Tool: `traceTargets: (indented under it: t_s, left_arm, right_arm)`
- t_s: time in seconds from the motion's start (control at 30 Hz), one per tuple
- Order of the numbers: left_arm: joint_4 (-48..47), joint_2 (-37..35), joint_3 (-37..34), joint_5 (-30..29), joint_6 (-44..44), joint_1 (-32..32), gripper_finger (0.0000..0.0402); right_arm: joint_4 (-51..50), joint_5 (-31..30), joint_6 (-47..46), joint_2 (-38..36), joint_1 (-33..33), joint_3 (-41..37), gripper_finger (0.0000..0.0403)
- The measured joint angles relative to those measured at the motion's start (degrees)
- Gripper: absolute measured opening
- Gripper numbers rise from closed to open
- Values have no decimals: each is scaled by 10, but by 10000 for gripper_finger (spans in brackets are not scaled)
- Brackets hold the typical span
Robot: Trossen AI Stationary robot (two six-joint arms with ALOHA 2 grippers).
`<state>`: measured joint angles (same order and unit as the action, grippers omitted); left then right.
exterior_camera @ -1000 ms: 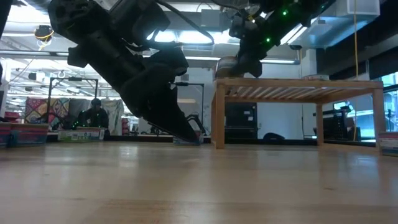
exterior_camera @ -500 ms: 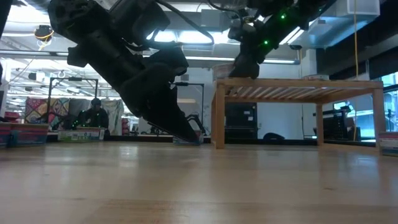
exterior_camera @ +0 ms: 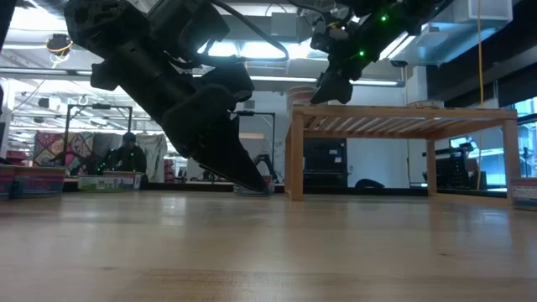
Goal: Stack canned seafood by type on shelf
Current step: Put the blue and pink tuna can on the shelf and align it to the other blue and pink tuna can, then stack the blue-pink tuna can on top of the blue-pink tuna can on the shelf
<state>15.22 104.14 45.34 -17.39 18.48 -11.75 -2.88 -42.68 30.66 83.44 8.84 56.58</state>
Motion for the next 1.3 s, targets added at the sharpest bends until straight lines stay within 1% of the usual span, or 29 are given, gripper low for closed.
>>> traceTargets:
  t_s: [0.23,0.37,0.5,0.57,0.67,0.77,0.87,0.97,1.03,1.13,1.23,1.3]
  left_arm:
    - [1,0,0,0,0,0,229]
    - [2,0,0,0,3,0,229]
    - [3,0,0,0,3,0,229]
    - [4,0,0,0,5,0,229]
    - [4,0,0,0,5,0,229]
    - [4,0,0,0,6,0,229]
    - [-2,-3,0,0,7,0,229]
    - [-33,-27,2,0,9,1,229]
    - [-66,-56,4,-6,8,4,229]
    - [-122,-110,4,-61,-8,10,229]
    - [-148,-156,4,-128,-30,27,229]
    - [-145,-175,5,-138,-48,51,229]
  right_arm:
    - [4,2,0,2,19,0,264]
    - [9,2,0,2,14,0,264]
    - [-5,0,-2,-7,-27,0,264]
    - [-18,-13,-6,-19,-60,0,263]
    - [-51,-11,-40,-43,-113,0,263]
    - [-109,27,-106,-64,-163,0,263]
    - [-167,112,-185,-75,-204,0,263]
    - [-182,195,-244,-75,-243,-19,263]
    - [-158,229,-262,-74,-266,-46,263]
    - [-99,238,-279,-71,-292,-95,263]
    - [-24,223,-293,-65,-302,-138,263]
    - [15,214,-296,-59,-302,-162,263]
